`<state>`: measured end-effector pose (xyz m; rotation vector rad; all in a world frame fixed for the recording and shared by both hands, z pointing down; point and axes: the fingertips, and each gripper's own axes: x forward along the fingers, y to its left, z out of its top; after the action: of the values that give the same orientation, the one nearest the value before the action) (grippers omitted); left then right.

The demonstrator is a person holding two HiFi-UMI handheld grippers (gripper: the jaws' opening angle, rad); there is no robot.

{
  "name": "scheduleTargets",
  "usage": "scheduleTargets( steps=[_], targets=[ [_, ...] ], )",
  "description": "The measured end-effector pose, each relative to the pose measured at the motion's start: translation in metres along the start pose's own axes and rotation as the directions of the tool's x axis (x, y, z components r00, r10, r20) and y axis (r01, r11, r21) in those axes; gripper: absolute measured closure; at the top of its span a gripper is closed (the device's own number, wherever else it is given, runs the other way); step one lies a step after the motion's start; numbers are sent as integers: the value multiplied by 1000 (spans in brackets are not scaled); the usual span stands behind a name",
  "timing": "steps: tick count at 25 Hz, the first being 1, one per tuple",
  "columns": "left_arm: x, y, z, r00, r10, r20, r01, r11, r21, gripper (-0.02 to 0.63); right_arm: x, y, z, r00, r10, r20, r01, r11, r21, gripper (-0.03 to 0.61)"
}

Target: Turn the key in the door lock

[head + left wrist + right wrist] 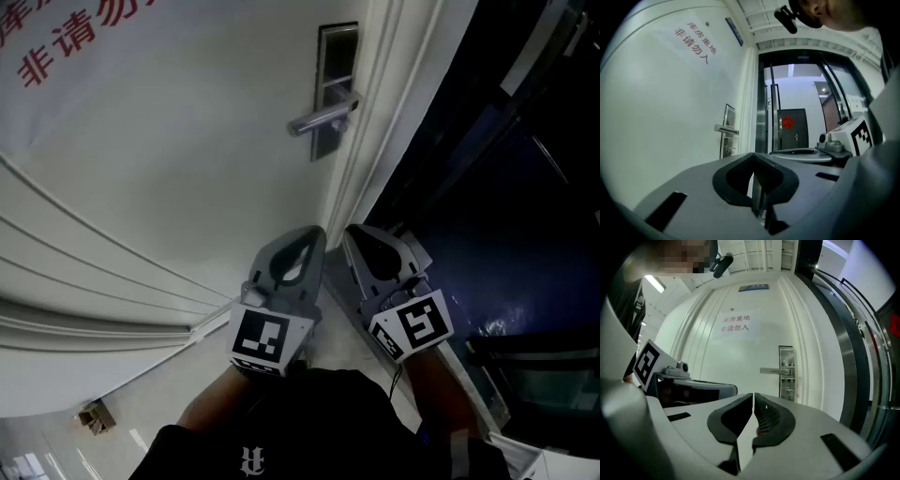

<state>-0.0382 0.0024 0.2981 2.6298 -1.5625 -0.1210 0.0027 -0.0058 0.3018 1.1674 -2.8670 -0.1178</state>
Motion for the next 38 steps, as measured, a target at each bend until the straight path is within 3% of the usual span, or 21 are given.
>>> scheduleTargets(
  steps=[4,7,10,12,15,19,25,27,28,29,31,33,36,38],
  targets=[
    [22,28,0,1000,-6,-1,6,1000,-12,606,34,-18,-4,1000,-25,-11,24,999,-34,560],
    [37,37,-2,1000,-23,-15,23,1000,-18,606,54,-39,-9,997,-61,-50,54,992,-118,560],
    [50,44,-2,999,-28,-20,28,999,-23,606,75,-63,-11,988,-125,-94,101,967,-234,558],
    [56,48,0,1000,-20,-19,19,1000,-16,606,88,-77,-9,983,-159,-95,118,933,-339,558],
    [64,54,4,1000,13,-15,-13,1000,-5,606,107,-93,-8,981,-173,-83,108,854,-509,543],
    [74,68,2,997,81,-18,-81,997,1,606,134,-103,-16,983,-164,-78,73,749,-658,493],
    [90,84,-1,988,151,-24,-151,989,0,606,159,-105,-28,986,-158,-51,40,522,-852,488],
    [94,89,0,985,171,-23,-171,985,-3,606,166,-108,-28,984,-173,-35,54,478,-876,488],
    [95,91,0,984,179,-23,-179,984,-5,606,168,-110,-28,983,-181,-27,63,473,-879,489],
    [96,92,0,983,184,-24,-185,983,-5,606,169,-110,-27,983,-184,-25,68,483,-873,490],
    [97,94,-1,981,191,-27,-191,982,-1,606,169,-111,-28,983,-181,-39,69,553,-830,531],
    [97,96,0,980,196,-24,-196,981,2,606,171,-111,-28,984,-165,-63,67,678,-732,555],
    [94,99,-2,979,200,-25,-200,980,5,606,170,-114,-27,987,-122,-102,58,874,-483,555],
    [93,99,-3,980,196,-24,-196,981,9,606,170,-116,-26,989,-93,-113,52,944,-327,555]
  ],
)
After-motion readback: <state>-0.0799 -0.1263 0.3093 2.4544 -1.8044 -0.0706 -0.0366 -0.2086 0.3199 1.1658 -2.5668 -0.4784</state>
